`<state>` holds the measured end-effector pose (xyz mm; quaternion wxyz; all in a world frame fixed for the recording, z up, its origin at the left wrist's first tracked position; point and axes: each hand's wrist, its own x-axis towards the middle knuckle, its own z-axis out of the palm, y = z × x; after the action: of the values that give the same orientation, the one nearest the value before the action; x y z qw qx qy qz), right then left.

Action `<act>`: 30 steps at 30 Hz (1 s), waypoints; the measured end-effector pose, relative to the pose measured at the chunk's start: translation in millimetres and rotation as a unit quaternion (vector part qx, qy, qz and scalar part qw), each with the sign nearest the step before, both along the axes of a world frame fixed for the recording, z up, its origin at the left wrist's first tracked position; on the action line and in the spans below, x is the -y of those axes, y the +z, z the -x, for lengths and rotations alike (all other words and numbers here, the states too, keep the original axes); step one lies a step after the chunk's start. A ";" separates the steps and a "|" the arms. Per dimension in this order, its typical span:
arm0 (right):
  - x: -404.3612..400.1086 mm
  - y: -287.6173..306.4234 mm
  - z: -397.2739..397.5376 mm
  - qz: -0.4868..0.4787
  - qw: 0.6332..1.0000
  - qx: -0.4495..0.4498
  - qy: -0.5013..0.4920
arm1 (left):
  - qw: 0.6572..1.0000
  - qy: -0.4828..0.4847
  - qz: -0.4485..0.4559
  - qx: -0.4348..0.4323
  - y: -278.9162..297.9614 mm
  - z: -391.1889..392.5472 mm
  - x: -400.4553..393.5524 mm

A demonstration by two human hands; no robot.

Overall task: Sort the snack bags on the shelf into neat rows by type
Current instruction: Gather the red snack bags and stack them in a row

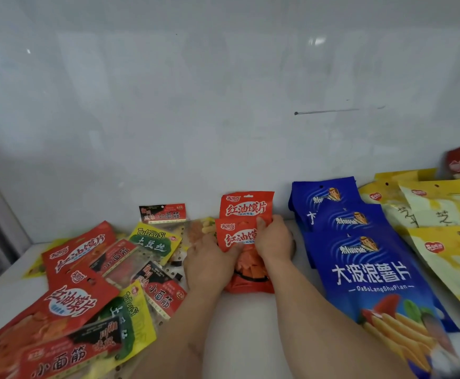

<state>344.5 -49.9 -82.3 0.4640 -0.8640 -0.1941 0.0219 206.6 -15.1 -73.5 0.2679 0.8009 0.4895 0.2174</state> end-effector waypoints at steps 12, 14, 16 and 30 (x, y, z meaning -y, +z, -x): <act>0.6 11.5 4.5 0.053 0.998 0.013 -0.002 | 0.996 0.016 -0.026 -0.086 11.1 3.8 8.5; 1.4 15.1 5.2 0.073 0.997 0.035 -0.001 | 0.998 0.017 -0.026 -0.061 13.9 2.7 8.9; 3.7 18.6 7.4 0.093 0.993 0.069 0.003 | 0.999 0.019 -0.037 -0.032 19.1 2.5 7.5; -14.0 45.0 91.4 0.077 0.953 0.213 0.200 | 0.989 0.046 -0.105 -0.091 56.0 80.9 -11.4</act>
<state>253.1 -35.9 -37.3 0.3303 -0.8249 -0.4553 -0.0554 125.7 -3.7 -17.5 0.1268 0.8173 0.5230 0.2060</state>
